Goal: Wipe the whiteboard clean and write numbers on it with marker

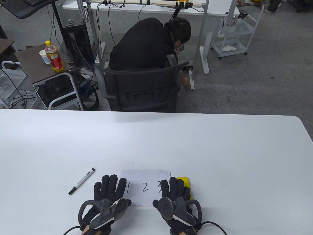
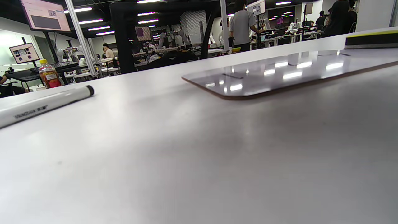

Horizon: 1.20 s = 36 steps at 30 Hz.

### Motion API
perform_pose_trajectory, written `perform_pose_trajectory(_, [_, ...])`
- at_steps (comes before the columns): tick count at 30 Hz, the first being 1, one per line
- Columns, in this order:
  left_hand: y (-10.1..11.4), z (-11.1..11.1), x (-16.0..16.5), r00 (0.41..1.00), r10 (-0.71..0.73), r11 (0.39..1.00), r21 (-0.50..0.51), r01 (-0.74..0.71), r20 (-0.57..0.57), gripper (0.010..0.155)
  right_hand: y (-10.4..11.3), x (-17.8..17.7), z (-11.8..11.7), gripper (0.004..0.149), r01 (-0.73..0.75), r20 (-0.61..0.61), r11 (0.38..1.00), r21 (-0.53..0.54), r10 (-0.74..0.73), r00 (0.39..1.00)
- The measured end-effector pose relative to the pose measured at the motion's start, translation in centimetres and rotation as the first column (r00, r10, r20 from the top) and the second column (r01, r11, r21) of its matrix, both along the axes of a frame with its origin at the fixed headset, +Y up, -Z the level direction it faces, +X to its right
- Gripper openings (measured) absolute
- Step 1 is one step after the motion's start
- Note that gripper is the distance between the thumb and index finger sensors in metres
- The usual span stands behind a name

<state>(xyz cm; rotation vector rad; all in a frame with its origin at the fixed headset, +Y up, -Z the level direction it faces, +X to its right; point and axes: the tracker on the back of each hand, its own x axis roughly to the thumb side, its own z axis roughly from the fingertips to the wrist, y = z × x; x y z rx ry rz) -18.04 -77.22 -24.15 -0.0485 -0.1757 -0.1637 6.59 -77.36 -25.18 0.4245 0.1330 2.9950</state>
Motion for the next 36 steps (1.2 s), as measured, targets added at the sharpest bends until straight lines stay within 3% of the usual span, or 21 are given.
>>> perform_pose_trajectory(6, [0.1,0.0,-0.1,1.000,-0.002,1.000,0.009,0.002,-0.004,0.084,0.8,2.9,-0.8,0.080,0.058,0.107,0.998,0.016,-0.059,0.993])
perform_pose_trajectory(11, [0.1,0.0,-0.3,1.000,0.000,1.000,0.007,0.000,-0.007,0.084,0.3,5.0,-1.7,0.080,0.084,0.210,0.996,-0.018,-0.078,0.975])
perform_pose_trajectory(21, [0.4,-0.5,-1.9,0.997,0.071,0.997,0.018,-0.070,-0.025,0.080,-2.5,4.8,-2.5,0.086,0.094,0.276,0.958,-0.271,-0.016,0.961])
perform_pose_trajectory(28, [-0.3,-1.3,-3.0,0.988,0.150,0.986,-0.060,-0.152,-0.049,0.078,-2.9,4.5,-2.8,0.080,0.009,0.289,0.964,-0.264,0.070,0.955])
perform_pose_trajectory(36, [-2.4,-2.8,-3.4,0.986,0.129,0.970,-0.194,-0.148,-0.108,0.077,-2.7,4.3,-3.0,0.073,-0.029,0.284,0.968,-0.249,0.102,0.953])
